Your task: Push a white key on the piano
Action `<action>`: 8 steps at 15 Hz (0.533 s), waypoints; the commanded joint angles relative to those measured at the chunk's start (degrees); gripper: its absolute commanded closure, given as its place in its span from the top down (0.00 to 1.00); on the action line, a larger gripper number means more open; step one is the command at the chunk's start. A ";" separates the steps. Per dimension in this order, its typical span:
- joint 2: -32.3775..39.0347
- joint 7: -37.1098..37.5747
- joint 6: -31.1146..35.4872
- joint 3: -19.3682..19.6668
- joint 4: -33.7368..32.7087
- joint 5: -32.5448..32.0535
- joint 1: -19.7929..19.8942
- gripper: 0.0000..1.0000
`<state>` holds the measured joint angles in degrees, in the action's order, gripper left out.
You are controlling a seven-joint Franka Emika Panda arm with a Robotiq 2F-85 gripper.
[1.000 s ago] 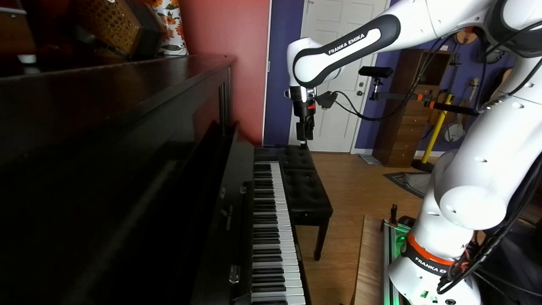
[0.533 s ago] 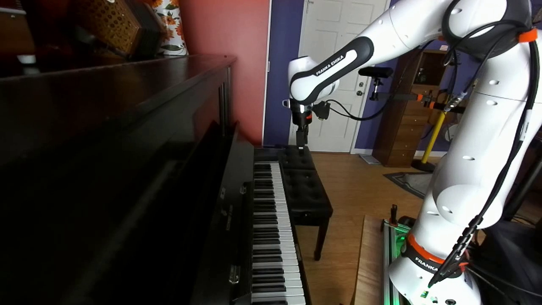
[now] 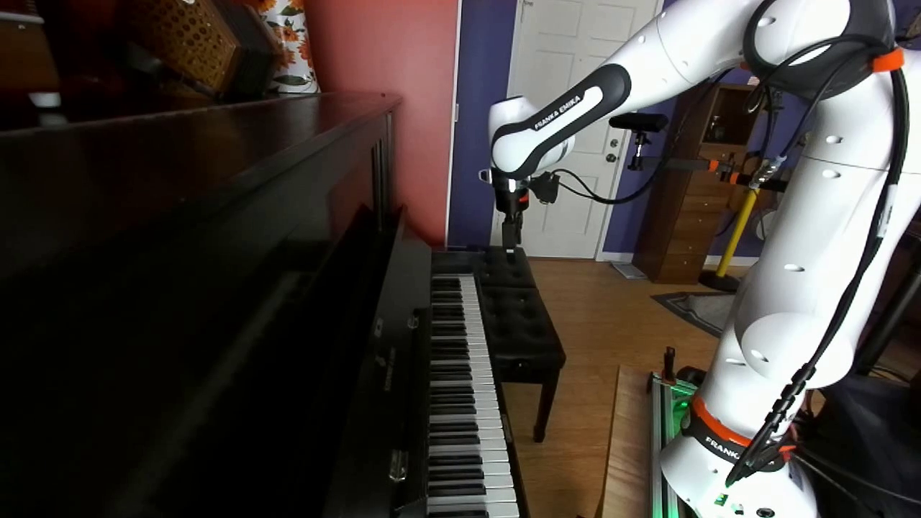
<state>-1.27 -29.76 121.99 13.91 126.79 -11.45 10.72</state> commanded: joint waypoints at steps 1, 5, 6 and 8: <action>0.00 -0.01 -0.11 -0.51 -0.08 0.02 0.50 1.00; 4.68 -3.70 1.73 0.60 -2.22 -0.34 1.73 1.00; 6.37 -6.08 3.57 0.93 -2.79 -0.27 2.38 1.00; 9.56 -9.20 10.23 1.29 -3.30 -0.51 3.82 1.00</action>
<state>2.31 -33.98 125.07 14.46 125.71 -11.53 12.43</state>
